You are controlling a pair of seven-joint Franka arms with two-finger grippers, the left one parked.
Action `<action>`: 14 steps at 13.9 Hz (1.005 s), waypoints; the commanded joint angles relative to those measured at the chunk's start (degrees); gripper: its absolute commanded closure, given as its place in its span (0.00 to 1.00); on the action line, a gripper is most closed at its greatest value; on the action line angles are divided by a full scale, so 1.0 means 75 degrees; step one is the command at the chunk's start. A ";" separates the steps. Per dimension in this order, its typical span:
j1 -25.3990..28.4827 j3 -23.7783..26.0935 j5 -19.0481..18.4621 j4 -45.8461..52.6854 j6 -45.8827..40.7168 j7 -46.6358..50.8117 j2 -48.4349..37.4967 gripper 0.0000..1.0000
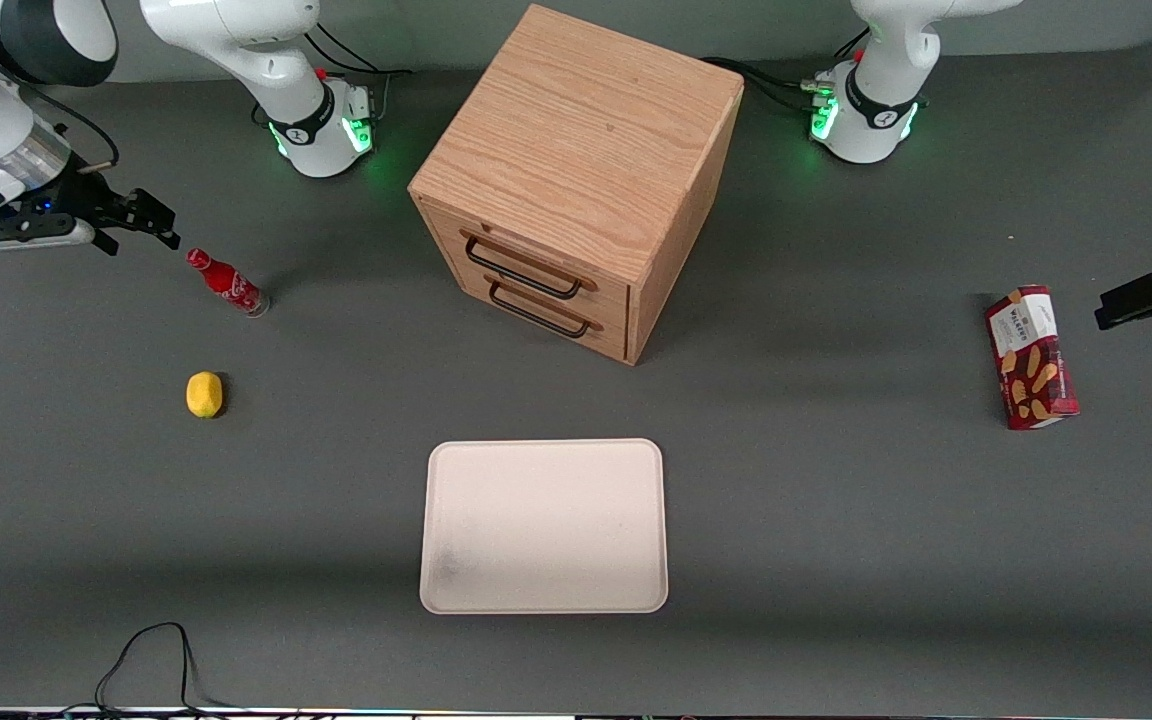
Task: Place coke bottle on tray
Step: 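Move the open right gripper down over the red Coca-Cola bottle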
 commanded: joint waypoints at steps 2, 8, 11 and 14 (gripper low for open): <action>0.0107 -0.0095 -0.0114 -0.0752 0.1267 -0.0055 0.0230 0.00; 0.0107 -0.0399 -0.0114 -0.1480 0.2441 -0.0264 0.0593 0.00; 0.0107 -0.0763 -0.0114 -0.1597 0.2850 -0.0605 0.0886 0.00; 0.0107 -0.0775 -0.0114 -0.1820 0.3109 -0.0617 0.0981 0.00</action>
